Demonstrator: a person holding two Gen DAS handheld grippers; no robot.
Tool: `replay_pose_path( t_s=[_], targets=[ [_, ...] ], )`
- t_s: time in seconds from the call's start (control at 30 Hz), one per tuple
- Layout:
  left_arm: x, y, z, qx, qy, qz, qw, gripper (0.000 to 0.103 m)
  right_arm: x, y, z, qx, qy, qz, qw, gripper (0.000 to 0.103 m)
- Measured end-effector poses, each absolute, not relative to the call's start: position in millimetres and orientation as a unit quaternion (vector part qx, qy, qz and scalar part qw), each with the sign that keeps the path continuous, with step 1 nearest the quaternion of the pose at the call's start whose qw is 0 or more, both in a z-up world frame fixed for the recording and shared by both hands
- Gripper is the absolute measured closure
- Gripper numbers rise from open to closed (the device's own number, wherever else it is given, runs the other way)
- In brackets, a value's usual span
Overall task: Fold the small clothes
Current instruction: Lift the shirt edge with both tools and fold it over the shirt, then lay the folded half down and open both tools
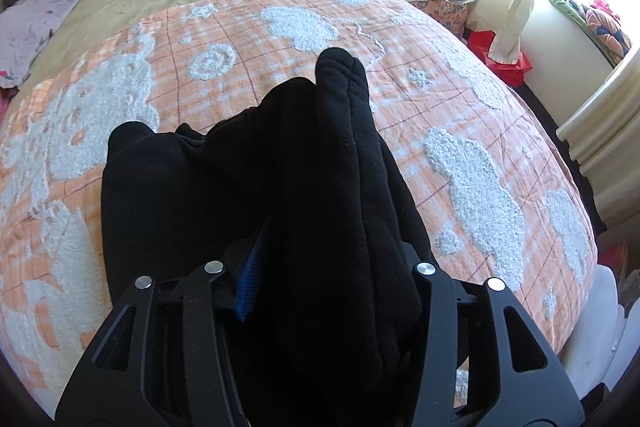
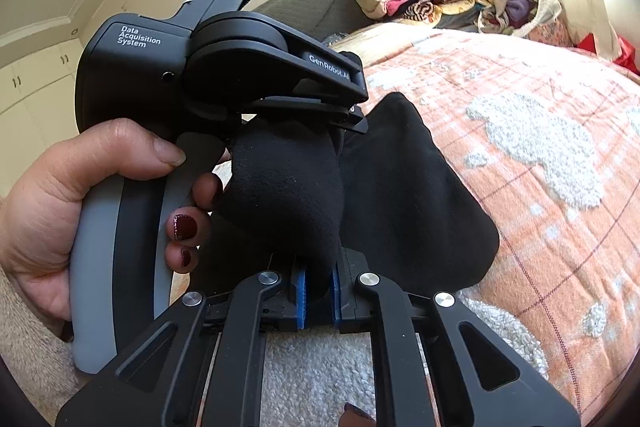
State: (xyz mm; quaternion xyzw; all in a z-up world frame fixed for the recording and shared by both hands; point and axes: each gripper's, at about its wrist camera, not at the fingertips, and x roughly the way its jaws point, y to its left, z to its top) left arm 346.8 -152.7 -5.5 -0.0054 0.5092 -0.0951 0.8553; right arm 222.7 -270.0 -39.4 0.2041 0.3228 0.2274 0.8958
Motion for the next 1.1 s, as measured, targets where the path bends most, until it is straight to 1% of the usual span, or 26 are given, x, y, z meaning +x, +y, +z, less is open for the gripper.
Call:
replay_pose_path(
  t_s=[0.1,0.13,0.2,0.23,0.3,0.37,0.4,0.43,0.47,0.5,0.53,0.57,0.63,0.73,0.77,0.8,0.83,0.93,1.0,1.03,1.1],
  targets=[
    [347,-154,-6,-0.01,0.511,-0.102,0.854,0.05,224,-276,-44,0.221,0.331,0.227,0.889,0.091],
    [346,-154,-4,-0.013,0.508,-0.106,0.854,0.043,225,-279,-46,0.228,0.334,0.227,0.886,0.09],
    [343,-152,2,-0.032,0.499,-0.126,0.857,0.035,227,-283,-48,0.232,0.343,0.218,0.884,0.088],
    [342,-152,5,-0.037,0.495,-0.13,0.858,0.035,227,-286,-50,0.234,0.348,0.211,0.883,0.085],
    [338,-150,14,-0.041,0.482,-0.136,0.865,0.034,228,-291,-53,0.242,0.355,0.208,0.879,0.082],
    [333,-143,25,-0.032,0.463,-0.129,0.876,0.034,227,-297,-52,0.25,0.357,0.207,0.876,0.076],
    [331,-138,29,-0.027,0.455,-0.122,0.882,0.034,226,-299,-50,0.251,0.356,0.208,0.876,0.074],
    [330,-133,31,-0.026,0.451,-0.116,0.885,0.034,225,-302,-48,0.25,0.354,0.209,0.877,0.071],
    [327,-124,33,-0.028,0.444,-0.109,0.889,0.034,222,-303,-47,0.251,0.352,0.211,0.877,0.061],
    [325,-118,34,-0.028,0.442,-0.103,0.891,0.034,222,-305,-45,0.257,0.35,0.22,0.873,0.055],
    [321,-109,33,-0.026,0.44,-0.092,0.893,0.034,222,-308,-42,0.265,0.346,0.226,0.871,0.046],
    [318,-102,31,-0.023,0.439,-0.084,0.894,0.034,223,-311,-40,0.269,0.342,0.226,0.871,0.038],
    [310,-90,23,-0.017,0.444,-0.069,0.893,0.034,228,-314,-35,0.273,0.343,0.232,0.868,0.032],
    [294,-76,9,-0.016,0.45,-0.057,0.891,0.034,237,-313,-34,0.287,0.351,0.236,0.859,0.032],
    [290,-73,4,-0.013,0.451,-0.055,0.891,0.034,239,-313,-34,0.29,0.354,0.236,0.857,0.039],
    [286,-71,0,-0.01,0.453,-0.052,0.89,0.034,243,-313,-33,0.285,0.361,0.231,0.858,0.05],
    [283,-71,-4,-0.008,0.455,-0.053,0.889,0.034,246,-314,-31,0.275,0.363,0.225,0.861,0.083],
    [273,-71,-12,-0.008,0.456,-0.059,0.888,0.033,244,-323,-28,0.284,0.356,0.21,0.865,0.084],
    [268,-71,-14,-0.014,0.453,-0.065,0.889,0.031,246,-322,-39,0.281,0.379,0.187,0.862,0.084],
    [265,-71,-15,-0.015,0.453,-0.067,0.889,0.031,250,-319,-50,0.269,0.408,0.174,0.855,0.082],
    [263,-72,-16,-0.017,0.454,-0.071,0.888,0.031,251,-317,-56,0.266,0.415,0.167,0.854,0.08]
  ],
)
